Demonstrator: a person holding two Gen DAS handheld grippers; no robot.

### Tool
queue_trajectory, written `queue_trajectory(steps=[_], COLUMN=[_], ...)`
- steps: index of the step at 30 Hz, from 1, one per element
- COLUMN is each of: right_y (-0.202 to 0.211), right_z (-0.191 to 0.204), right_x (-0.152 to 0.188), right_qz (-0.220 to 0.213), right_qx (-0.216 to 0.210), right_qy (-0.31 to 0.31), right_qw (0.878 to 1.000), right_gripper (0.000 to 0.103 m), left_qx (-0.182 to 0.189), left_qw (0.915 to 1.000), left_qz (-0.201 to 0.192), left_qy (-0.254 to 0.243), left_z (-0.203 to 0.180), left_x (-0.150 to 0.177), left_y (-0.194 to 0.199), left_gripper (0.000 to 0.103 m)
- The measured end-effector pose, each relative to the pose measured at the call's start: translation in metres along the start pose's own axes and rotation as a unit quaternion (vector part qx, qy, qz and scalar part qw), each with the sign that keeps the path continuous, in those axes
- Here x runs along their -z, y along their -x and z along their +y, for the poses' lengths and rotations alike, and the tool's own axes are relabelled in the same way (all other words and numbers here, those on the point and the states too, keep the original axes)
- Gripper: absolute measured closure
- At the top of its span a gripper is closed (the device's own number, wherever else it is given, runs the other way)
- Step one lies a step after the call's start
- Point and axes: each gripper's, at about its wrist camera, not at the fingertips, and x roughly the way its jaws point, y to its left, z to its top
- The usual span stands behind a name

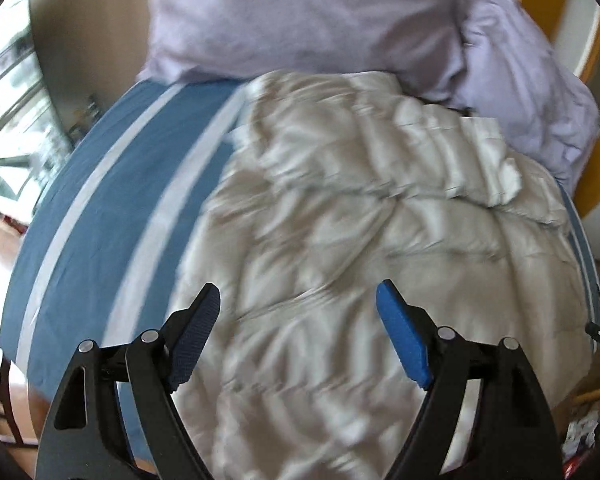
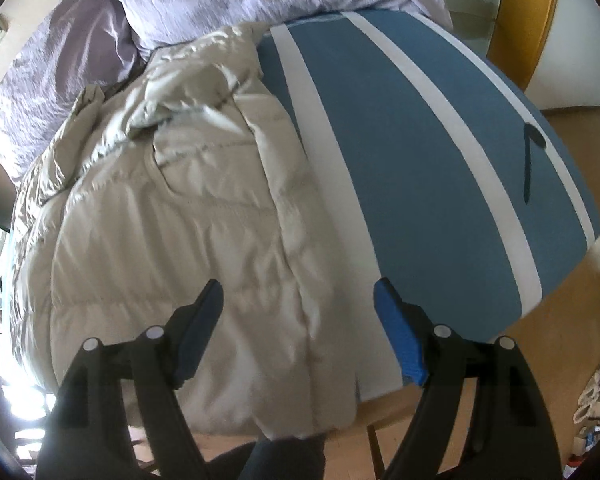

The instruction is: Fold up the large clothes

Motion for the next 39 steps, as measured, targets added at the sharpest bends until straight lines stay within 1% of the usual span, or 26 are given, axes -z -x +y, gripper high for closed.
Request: queue_trajectory(steps=[5, 9, 11, 13, 16, 20, 21, 23, 27, 28, 30, 31, 32, 35, 39], right_y=[-0.001, -0.003, -0.003, -0.004, -0.006, -0.003, -0.003, -0.003, -0.001, 0.000, 0.003, 0.005, 0.007, 0.017, 0.032], right_z=[-0.007, -0.007, -0.008, -0.008, -0.010, -0.014, -0.013, -0.013, -0.015, -0.016, -0.015, -0.015, -0.015, -0.014, -0.010], right_x=[0.017, 0.028, 0.032, 0.034, 0.038, 0.043, 0.043, 0.043, 0.047, 0.046, 0.046, 0.045, 0.045, 0.042, 0.031], right_qz=[0.012, 0.022, 0.024, 0.028, 0.033, 0.030, 0.030, 0.031, 0.027, 0.025, 0.021, 0.016, 0.012, -0.006, -0.034], right_qx=[-0.016, -0.033, -0.039, -0.049, -0.064, -0.073, -0.077, -0.081, -0.094, -0.096, -0.104, -0.108, -0.110, -0.116, -0.128], right_qy=[-0.008, -0.011, -0.011, -0.012, -0.020, -0.023, -0.023, -0.024, -0.025, -0.024, -0.024, -0.024, -0.024, -0.022, -0.024], right_qw=[1.000, 0.999, 0.999, 0.998, 0.997, 0.997, 0.996, 0.996, 0.995, 0.995, 0.994, 0.994, 0.994, 0.993, 0.991], right_gripper=[0.025, 0.026, 0.029, 0.038, 0.043, 0.049, 0.053, 0.058, 0.075, 0.080, 0.086, 0.089, 0.090, 0.092, 0.093], left_qx=[-0.010, -0.005, -0.001, 0.002, 0.011, 0.019, 0.021, 0.025, 0.035, 0.037, 0.038, 0.037, 0.038, 0.042, 0.050], left_qw=[0.9991, 0.9973, 0.9964, 0.9958, 0.9953, 0.9951, 0.9952, 0.9954, 0.9951, 0.9949, 0.9951, 0.9954, 0.9955, 0.9952, 0.9948], left_qz=[0.011, 0.026, 0.035, 0.044, 0.053, 0.052, 0.052, 0.051, 0.047, 0.046, 0.043, 0.040, 0.038, 0.028, 0.009], left_qy=[0.040, 0.068, 0.077, 0.080, 0.081, 0.082, 0.080, 0.077, 0.080, 0.081, 0.080, 0.079, 0.078, 0.084, 0.088], left_z=[0.036, 0.054, 0.059, 0.061, 0.059, 0.054, 0.052, 0.048, 0.044, 0.044, 0.042, 0.042, 0.041, 0.043, 0.043], left_x=[0.027, 0.043, 0.051, 0.058, 0.066, 0.070, 0.070, 0.070, 0.071, 0.072, 0.072, 0.073, 0.072, 0.069, 0.060], left_y=[0.005, 0.002, -0.001, -0.005, -0.009, -0.010, -0.009, -0.009, -0.008, -0.008, -0.006, -0.004, -0.002, 0.005, 0.019], left_gripper=[0.022, 0.022, 0.022, 0.022, 0.022, 0.026, 0.027, 0.034, 0.045, 0.050, 0.058, 0.066, 0.072, 0.085, 0.090])
